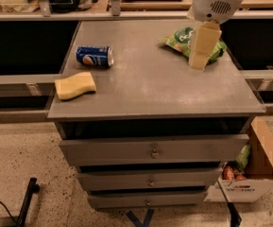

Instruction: Place pepsi can upright

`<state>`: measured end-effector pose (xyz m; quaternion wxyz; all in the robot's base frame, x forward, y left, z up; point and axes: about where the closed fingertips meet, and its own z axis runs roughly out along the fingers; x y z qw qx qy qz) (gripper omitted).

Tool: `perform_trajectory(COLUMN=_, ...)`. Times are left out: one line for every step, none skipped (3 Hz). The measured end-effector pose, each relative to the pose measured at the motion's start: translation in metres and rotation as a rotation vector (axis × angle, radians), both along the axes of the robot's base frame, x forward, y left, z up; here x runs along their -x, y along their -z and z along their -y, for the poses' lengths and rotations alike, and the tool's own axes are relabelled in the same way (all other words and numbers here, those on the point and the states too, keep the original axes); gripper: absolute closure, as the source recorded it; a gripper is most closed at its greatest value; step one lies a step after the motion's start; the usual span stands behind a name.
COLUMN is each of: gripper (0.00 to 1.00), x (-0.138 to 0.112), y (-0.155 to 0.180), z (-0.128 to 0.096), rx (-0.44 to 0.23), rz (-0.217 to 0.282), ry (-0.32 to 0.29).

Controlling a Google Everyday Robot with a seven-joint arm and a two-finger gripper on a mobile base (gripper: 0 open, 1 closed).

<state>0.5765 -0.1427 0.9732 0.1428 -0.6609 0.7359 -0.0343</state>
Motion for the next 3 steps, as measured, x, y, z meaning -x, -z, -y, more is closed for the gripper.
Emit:
perform_trajectory(gripper=0.00, x=-0.011, y=-0.008, z=-0.015, rx=-0.020, rz=0.036, ry=-0.017)
perform_trajectory(gripper=0.00, x=-0.011, y=-0.008, z=-0.015, rx=-0.020, rz=0.036, ry=-0.017)
perform_trajectory(gripper=0.00, x=-0.026, y=-0.010, z=-0.029, rx=-0.018, rz=0.056, ry=-0.047)
